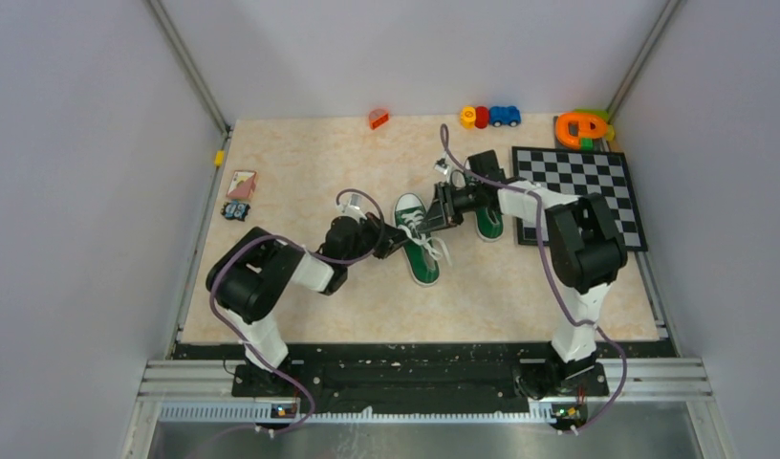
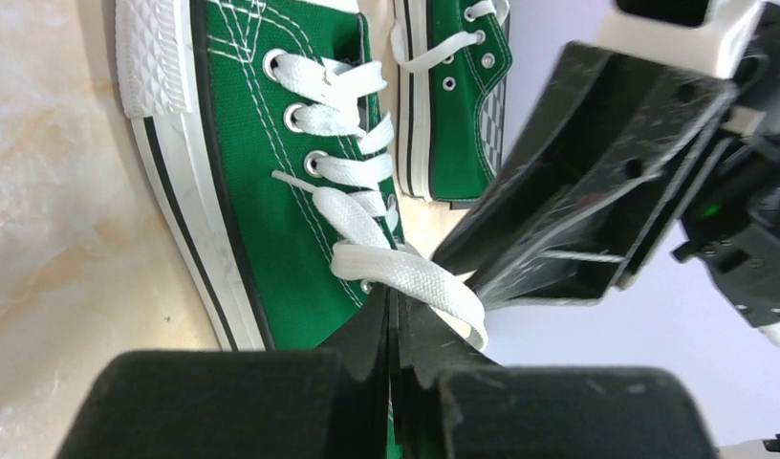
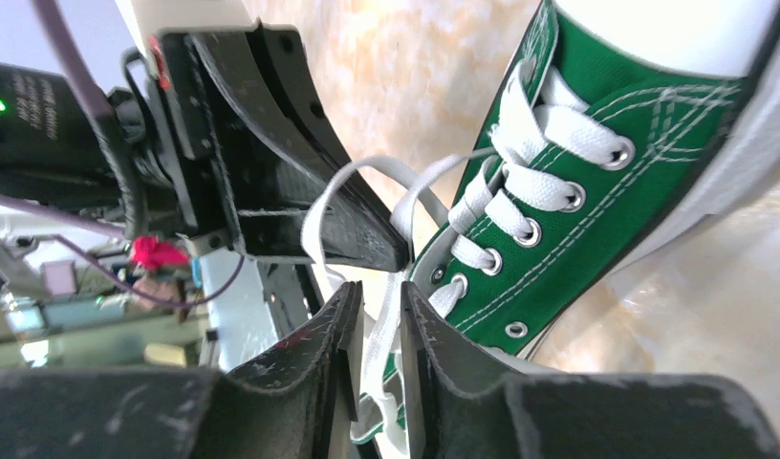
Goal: Tie the shoes
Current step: Cross the shoelace with the shoelace, then tie the shoelace on the shoe.
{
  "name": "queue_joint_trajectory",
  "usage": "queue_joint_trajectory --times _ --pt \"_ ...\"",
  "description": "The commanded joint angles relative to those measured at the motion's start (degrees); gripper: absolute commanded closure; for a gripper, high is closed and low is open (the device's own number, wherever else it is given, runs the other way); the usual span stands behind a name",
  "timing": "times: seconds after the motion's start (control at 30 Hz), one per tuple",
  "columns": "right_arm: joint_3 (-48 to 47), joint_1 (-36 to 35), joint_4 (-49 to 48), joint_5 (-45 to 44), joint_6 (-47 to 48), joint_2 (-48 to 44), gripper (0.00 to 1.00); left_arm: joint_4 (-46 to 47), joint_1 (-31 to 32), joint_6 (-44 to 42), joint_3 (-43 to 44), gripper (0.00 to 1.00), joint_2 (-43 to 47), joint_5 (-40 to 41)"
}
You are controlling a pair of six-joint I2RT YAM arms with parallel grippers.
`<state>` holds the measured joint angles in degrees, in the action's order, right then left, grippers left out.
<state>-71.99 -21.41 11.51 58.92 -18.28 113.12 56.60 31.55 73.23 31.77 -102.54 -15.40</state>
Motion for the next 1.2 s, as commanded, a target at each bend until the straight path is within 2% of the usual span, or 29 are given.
queue_joint_trajectory --times 0.0,0.1,0.23,0.47,0.57,0.63,0.7,0.8,1.03,1.17 --pt "0.38 2.30 -2.14 -5.44 -0.92 -8.30 0.76 -4.27 -0.24 -3.46 1.53 1.00 5.10 -2.11" --pt "0.88 2.61 -0.74 -10.37 -0.48 -10.90 0.71 -11.72 -0.20 -6.14 2.40 1.00 8.13 -2.01" --pt "3.60 2.67 1.92 -20.51 2.28 -14.86 0.69 -18.52 -0.18 -9.15 3.52 1.00 11.00 -2.36" --pt "20.32 2.60 -5.05 -34.37 2.47 -27.01 0.70 -24.92 -0.17 -13.62 6.69 1.00 11.44 -5.28" --pt "24.33 1.31 -6.87 -37.61 4.10 -29.20 0.63 -26.05 -0.20 -14.63 7.46 1.00 11.10 -6.14" --pt "25.49 -0.78 -7.97 -41.20 5.22 -29.01 0.56 -26.42 -0.18 -15.30 7.87 1.00 10.84 -6.38" --pt "26.64 -1.66 -10.41 -40.61 5.36 -27.77 0.53 -27.36 -0.30 -15.81 8.44 1.00 10.50 -6.91" --pt "27.62 -2.26 -14.50 -40.55 6.27 -25.93 0.52 -27.46 -0.27 -15.84 8.73 1.00 10.11 -7.28" --pt "23.13 -6.55 -13.74 -44.57 9.40 -20.32 0.53 -28.32 -0.40 -16.62 9.28 1.00 9.82 -7.65" --pt "22.24 -7.30 -15.37 -42.72 9.52 -17.68 0.53 -29.05 -0.57 -17.02 9.83 1.00 9.73 -7.95"
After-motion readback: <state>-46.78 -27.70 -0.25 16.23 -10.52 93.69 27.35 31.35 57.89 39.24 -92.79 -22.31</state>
